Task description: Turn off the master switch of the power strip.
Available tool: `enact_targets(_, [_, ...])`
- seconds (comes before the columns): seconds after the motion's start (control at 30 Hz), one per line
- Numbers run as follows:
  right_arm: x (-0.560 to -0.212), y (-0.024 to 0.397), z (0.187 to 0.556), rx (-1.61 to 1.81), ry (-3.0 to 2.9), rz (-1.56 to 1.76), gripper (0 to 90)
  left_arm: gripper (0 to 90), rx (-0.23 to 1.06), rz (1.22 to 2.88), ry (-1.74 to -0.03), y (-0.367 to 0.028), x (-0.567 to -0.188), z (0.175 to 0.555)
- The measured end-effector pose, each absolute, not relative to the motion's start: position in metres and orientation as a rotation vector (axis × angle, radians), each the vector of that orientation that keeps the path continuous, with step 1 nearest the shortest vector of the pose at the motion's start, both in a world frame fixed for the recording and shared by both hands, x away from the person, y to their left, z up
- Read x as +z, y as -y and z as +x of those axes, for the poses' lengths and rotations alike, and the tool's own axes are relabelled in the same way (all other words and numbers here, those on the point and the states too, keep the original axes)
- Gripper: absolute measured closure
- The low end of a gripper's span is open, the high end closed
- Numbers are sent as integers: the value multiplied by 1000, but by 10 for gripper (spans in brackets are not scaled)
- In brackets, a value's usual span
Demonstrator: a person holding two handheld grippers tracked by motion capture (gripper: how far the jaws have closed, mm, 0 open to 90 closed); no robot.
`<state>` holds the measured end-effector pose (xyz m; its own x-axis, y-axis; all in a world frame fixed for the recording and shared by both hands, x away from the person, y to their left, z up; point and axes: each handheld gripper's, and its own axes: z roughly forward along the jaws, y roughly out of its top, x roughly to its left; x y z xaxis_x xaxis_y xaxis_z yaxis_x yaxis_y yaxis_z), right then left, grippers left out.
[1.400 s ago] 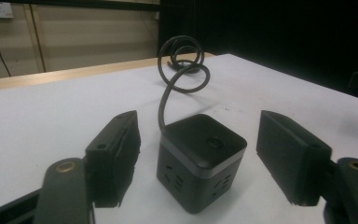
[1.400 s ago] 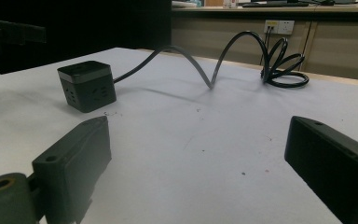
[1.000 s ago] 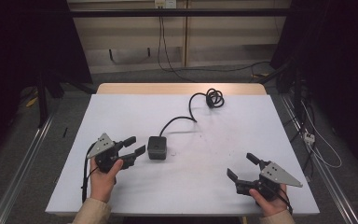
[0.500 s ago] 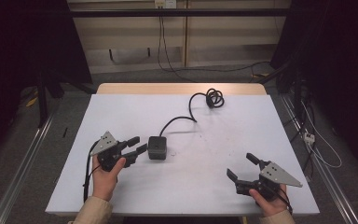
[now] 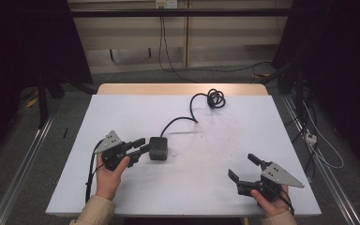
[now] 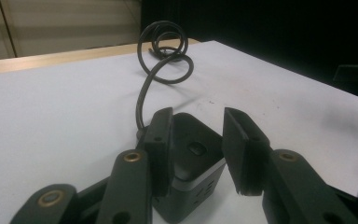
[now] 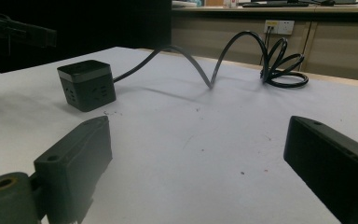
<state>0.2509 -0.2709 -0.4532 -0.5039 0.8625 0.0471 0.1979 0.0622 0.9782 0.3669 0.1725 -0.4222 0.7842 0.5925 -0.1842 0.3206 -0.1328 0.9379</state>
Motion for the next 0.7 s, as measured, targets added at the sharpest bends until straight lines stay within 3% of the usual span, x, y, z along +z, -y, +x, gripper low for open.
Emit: enact_targets(0.7, [-453,271,251,1473,-1766,1056,72,743,245,1767,-708,-166,-421,371])
